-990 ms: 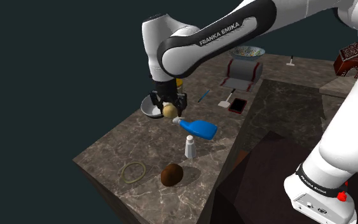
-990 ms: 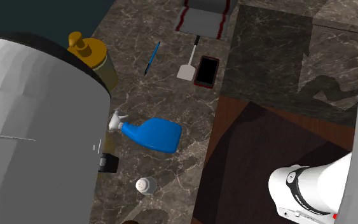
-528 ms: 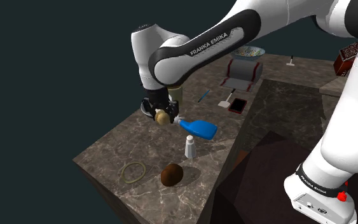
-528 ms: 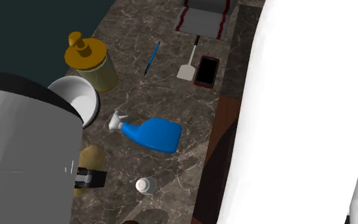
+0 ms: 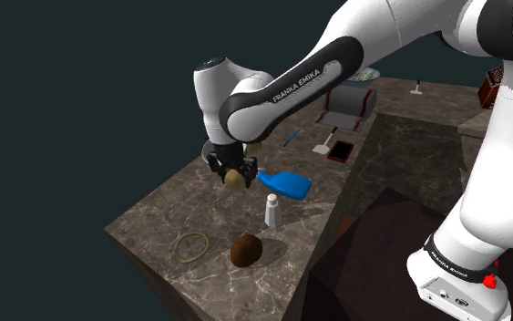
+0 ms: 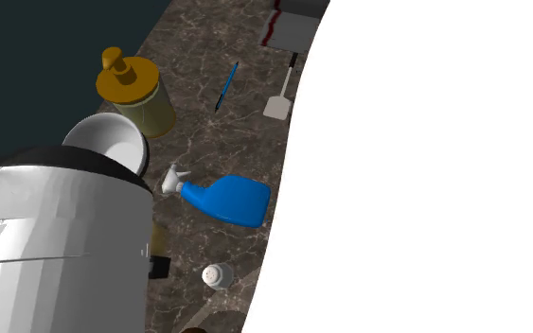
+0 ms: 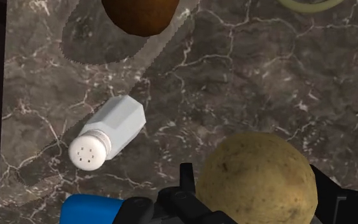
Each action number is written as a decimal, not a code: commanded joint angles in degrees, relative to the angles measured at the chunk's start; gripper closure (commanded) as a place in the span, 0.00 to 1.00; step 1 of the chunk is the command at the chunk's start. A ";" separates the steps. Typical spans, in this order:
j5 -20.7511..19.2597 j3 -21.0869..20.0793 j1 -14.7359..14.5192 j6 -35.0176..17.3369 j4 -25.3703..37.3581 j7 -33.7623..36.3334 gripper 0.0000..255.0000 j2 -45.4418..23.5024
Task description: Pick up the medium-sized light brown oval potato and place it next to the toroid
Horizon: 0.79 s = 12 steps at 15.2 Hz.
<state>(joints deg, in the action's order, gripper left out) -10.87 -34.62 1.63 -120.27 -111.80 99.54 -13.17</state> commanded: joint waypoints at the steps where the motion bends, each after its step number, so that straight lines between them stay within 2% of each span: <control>1: -0.68 0.16 -0.25 -1.43 -0.75 0.61 1.00 -0.84; 12: -4.77 1.78 -1.54 -8.29 -3.55 3.47 1.00 -5.90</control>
<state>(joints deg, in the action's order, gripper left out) -15.07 -33.08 0.35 -127.97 -115.41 102.61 -18.31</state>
